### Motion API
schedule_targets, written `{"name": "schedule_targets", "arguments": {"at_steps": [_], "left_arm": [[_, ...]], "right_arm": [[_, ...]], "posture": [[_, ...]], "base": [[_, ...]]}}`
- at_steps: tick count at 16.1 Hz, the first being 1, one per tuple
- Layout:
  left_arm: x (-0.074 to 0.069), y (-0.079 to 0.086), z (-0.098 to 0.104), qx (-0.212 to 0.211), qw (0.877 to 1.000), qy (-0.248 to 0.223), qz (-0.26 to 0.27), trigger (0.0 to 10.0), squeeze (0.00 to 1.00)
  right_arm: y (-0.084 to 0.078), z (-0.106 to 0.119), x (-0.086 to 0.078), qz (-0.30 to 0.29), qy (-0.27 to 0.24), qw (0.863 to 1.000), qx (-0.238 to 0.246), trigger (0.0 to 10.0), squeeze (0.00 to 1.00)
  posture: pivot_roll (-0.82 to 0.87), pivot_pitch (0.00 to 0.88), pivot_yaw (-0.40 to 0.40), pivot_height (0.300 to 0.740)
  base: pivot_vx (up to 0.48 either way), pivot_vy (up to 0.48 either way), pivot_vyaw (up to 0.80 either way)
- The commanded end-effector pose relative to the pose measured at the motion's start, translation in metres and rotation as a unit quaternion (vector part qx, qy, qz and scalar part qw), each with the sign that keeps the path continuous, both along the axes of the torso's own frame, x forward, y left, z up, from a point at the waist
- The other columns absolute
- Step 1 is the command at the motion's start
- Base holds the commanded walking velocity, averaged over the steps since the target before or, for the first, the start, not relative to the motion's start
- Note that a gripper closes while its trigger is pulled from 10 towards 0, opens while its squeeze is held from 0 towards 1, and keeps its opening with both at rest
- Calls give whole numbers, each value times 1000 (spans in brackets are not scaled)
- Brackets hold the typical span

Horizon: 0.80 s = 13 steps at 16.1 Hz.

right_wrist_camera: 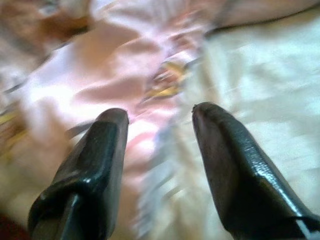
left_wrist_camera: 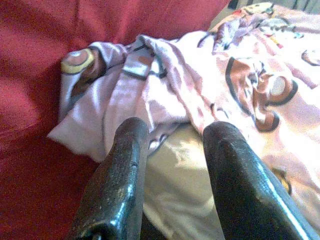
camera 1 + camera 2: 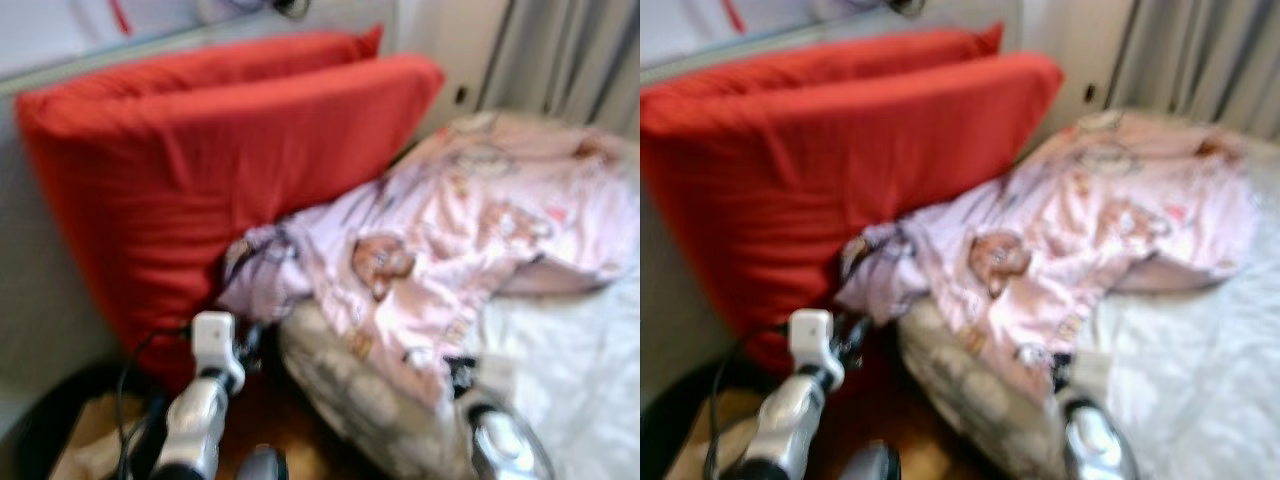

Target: Clean up the room

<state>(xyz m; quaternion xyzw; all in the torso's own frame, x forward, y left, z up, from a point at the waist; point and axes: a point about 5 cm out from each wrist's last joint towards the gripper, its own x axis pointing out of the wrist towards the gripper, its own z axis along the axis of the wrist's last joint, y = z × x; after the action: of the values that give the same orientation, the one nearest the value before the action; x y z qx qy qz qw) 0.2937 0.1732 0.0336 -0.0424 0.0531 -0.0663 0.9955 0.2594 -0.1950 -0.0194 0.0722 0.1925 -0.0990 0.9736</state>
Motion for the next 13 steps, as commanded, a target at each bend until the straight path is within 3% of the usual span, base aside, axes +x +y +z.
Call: {"name": "schedule_targets", "arguments": {"at_steps": [1,6,8,10,12,13], "left_arm": [[-4,10,-4,4,1000,12,15,10000,0],[-5,7,-3,5,1000,9,7,10000,0],[-3,6,3,4,1000,-2,0,10000,0],[1,3,12,0,1000,-16,-7,10000,0],[2,1,18,-6,1000,-27,-9,10000,0],[5,-3,24,-8,999,-33,-11,10000,0]], "right_arm": [[11,0,4,4,4,1000,13,10000,0],[29,-1,12,71,37,996,37,10000,0],[40,-1,15,116,53,992,22,10000,0],[46,2,20,129,51,990,39,10000,1000],[50,4,22,134,45,989,49,10000,1000],[50,6,25,143,50,988,31,10000,1000]], "posture": [[67,0,0,625],[78,0,8,625],[102,47,21,625],[119,79,29,625],[131,105,38,625],[142,130,43,625]], "base": [[281,0,-488],[0,0,0],[0,0,0],[0,0,0],[0,0,0],[0,0,0]]}}
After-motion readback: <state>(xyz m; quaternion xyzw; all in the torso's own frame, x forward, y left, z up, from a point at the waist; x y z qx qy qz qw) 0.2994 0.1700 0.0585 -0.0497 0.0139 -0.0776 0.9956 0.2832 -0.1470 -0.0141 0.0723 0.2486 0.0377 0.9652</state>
